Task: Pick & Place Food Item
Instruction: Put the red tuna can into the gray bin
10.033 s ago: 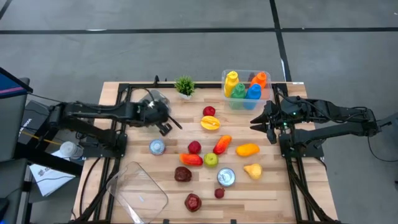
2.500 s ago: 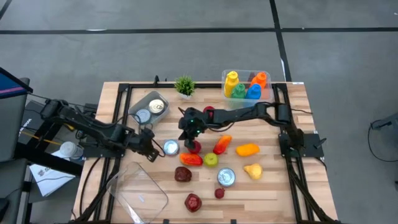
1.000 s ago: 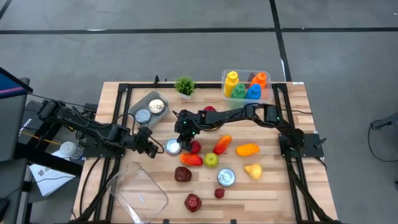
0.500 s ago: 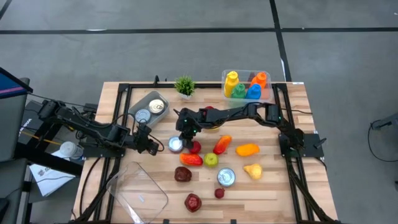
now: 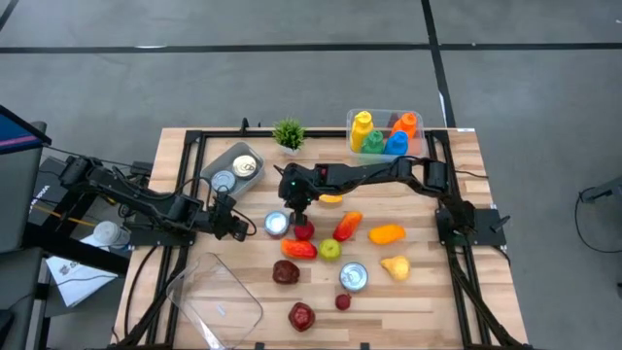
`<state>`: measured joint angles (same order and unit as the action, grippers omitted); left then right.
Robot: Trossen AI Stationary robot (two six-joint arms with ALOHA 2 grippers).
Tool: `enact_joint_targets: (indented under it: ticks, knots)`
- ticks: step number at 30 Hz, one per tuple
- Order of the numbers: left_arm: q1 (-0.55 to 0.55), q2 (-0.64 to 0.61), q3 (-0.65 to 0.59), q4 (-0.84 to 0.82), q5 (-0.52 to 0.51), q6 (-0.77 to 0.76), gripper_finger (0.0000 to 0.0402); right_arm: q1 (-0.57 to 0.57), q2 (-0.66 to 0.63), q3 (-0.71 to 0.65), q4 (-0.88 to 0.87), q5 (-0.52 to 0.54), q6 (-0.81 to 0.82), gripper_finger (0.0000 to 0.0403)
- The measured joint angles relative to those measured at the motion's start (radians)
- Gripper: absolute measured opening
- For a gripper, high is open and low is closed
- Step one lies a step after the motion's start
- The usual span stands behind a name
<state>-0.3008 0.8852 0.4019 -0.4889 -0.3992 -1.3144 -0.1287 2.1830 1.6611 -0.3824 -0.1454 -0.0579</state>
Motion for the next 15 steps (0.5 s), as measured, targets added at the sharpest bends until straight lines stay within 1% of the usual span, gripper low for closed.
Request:
enact_joint_targets:
  ticks: [12, 15]
  knots:
    - [0.000, 0.000, 0.000, 0.003, -0.005, -0.003, 0.0000, 0.024, 0.027, 0.001, 0.044, -0.014, -0.029, 0.0000]
    - [0.000, 0.000, 0.000, 0.006, -0.005, -0.004, 0.0000, 0.024, 0.041, -0.004, 0.033, -0.014, -0.026, 0.0000]
